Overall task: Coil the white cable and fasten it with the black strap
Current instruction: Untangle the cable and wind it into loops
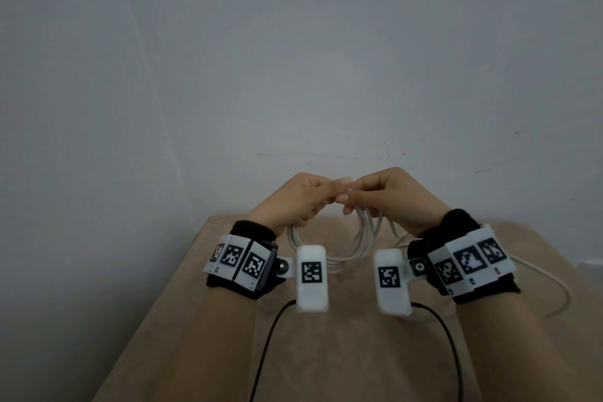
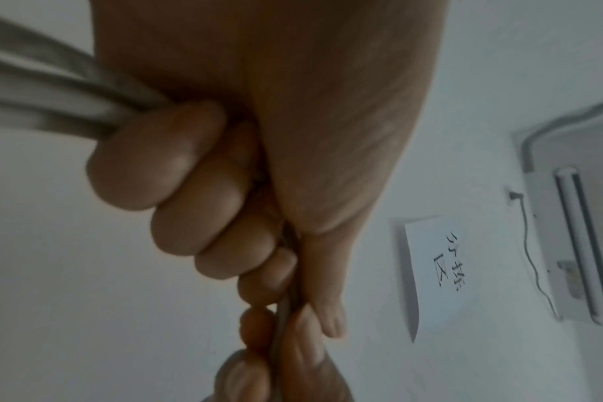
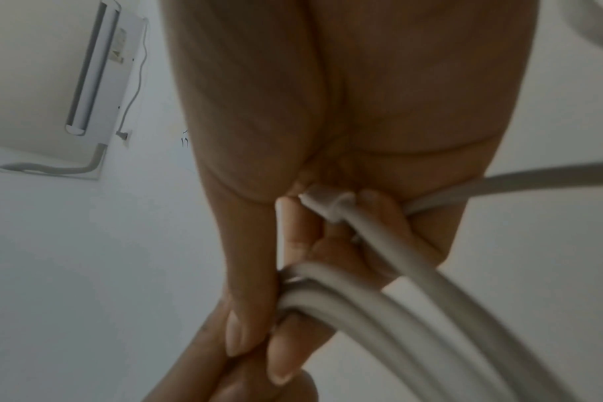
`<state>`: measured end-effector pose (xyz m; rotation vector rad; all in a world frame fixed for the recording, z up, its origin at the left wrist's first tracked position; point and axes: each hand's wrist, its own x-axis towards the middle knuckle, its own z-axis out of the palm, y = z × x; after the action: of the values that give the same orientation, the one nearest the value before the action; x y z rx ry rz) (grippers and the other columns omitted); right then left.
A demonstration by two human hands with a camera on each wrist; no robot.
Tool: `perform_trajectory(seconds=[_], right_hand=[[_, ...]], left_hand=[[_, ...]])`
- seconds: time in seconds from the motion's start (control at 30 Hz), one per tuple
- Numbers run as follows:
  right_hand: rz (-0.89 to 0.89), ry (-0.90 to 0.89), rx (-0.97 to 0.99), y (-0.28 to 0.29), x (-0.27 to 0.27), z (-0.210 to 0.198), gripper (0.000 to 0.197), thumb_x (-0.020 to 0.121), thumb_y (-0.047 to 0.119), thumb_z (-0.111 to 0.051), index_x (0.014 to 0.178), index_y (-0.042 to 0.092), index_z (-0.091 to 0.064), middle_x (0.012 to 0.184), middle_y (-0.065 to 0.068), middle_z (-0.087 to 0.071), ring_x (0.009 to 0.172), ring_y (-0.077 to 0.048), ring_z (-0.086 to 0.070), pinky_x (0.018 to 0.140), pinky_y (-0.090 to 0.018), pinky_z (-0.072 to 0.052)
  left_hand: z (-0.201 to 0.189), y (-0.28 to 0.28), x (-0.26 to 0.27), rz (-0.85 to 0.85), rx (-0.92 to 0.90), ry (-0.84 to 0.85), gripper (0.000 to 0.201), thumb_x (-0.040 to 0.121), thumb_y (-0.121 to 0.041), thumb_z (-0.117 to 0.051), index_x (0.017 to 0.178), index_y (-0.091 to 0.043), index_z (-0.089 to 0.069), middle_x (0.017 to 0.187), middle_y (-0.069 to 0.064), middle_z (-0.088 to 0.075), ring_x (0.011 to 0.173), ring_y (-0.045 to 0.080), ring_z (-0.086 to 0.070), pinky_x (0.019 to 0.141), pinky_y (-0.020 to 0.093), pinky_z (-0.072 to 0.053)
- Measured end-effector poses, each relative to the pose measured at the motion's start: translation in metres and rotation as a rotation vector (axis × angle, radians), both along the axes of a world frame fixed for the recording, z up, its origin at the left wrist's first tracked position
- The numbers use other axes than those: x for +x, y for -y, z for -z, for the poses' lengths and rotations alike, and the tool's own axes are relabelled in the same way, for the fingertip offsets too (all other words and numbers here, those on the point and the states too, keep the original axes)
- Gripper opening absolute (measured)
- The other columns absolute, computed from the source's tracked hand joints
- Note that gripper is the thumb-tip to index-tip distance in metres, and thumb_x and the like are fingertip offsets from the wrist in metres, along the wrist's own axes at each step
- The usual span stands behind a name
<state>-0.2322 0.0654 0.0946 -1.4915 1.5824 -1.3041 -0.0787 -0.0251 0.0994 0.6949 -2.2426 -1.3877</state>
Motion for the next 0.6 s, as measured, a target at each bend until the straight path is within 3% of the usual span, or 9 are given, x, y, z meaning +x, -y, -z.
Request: perform_trajectory(seconds=[0.1, 0.23, 0.4, 0.47, 0.53, 0.6], right_hand=[[0.060, 0.067, -0.023, 0.001, 0.000, -0.002, 0.025, 0.086, 0.032, -0.065, 0.090, 0.009, -0.074, 0.071, 0.006, -0.069, 0.049, -0.003, -0.044, 0.048, -0.016, -0.036], [0.185, 0.385, -0.032, 0.003, -0.007, -0.006, 0.048, 0.090, 0.054, -0.050, 0.100, 0.011, -0.071, 0.081, -0.001, -0.072, 0.058, -0.013, -0.052, 0.049, -0.024, -0.034], [0.134, 0.420, -0.027, 0.003, -0.011, -0.005, 0.066, 0.087, 0.063, -0.039, 0.105, 0.008, -0.069, 0.092, -0.010, -0.073, 0.067, -0.015, -0.055, 0.056, -0.025, -0.038], [0.091, 0.351, -0.050, 0.001, -0.010, -0.005, 0.058, 0.086, 0.056, -0.047, 0.102, 0.006, -0.070, 0.086, -0.007, -0.073, 0.069, -0.014, -0.056, 0.058, -0.025, -0.037], [0.090, 0.184, -0.091, 0.001, -0.007, -0.004, 0.034, 0.092, 0.037, -0.054, 0.101, 0.008, -0.072, 0.081, -0.001, -0.070, 0.068, -0.011, -0.056, 0.059, -0.025, -0.038], [0.099, 0.028, -0.132, 0.002, -0.003, -0.004, 0.024, 0.095, 0.026, -0.053, 0.101, 0.013, -0.072, 0.079, 0.003, -0.066, 0.065, -0.008, -0.054, 0.057, -0.024, -0.040]], left_hand=[[0.003, 0.006, 0.002, -0.078, 0.052, -0.101, 0.044, 0.091, -0.044, -0.055, 0.057, -0.022, -0.038, 0.047, -0.010, -0.024, 0.040, 0.006, -0.015, 0.038, 0.018, -0.011], [0.003, 0.013, 0.006, -0.155, 0.131, -0.227, 0.049, 0.090, -0.044, -0.057, 0.050, -0.027, -0.035, 0.048, -0.009, -0.023, 0.040, 0.007, -0.013, 0.039, 0.017, -0.008], [-0.001, 0.015, 0.009, -0.194, 0.191, -0.328, 0.047, 0.092, -0.042, -0.055, 0.056, -0.024, -0.032, 0.049, -0.008, -0.021, 0.038, 0.005, -0.013, 0.039, 0.017, -0.008], [-0.001, 0.017, 0.009, -0.223, 0.219, -0.374, 0.047, 0.093, -0.043, -0.054, 0.057, -0.023, -0.032, 0.048, -0.010, -0.021, 0.038, 0.005, -0.014, 0.037, 0.016, -0.009], [0.000, 0.018, 0.009, -0.251, 0.267, -0.425, 0.047, 0.093, -0.043, -0.054, 0.058, -0.022, -0.032, 0.048, -0.011, -0.021, 0.037, 0.004, -0.014, 0.036, 0.015, -0.010], [-0.001, 0.019, 0.009, -0.266, 0.301, -0.461, 0.046, 0.094, -0.043, -0.053, 0.058, -0.022, -0.032, 0.047, -0.011, -0.021, 0.036, 0.004, -0.014, 0.035, 0.015, -0.011]])
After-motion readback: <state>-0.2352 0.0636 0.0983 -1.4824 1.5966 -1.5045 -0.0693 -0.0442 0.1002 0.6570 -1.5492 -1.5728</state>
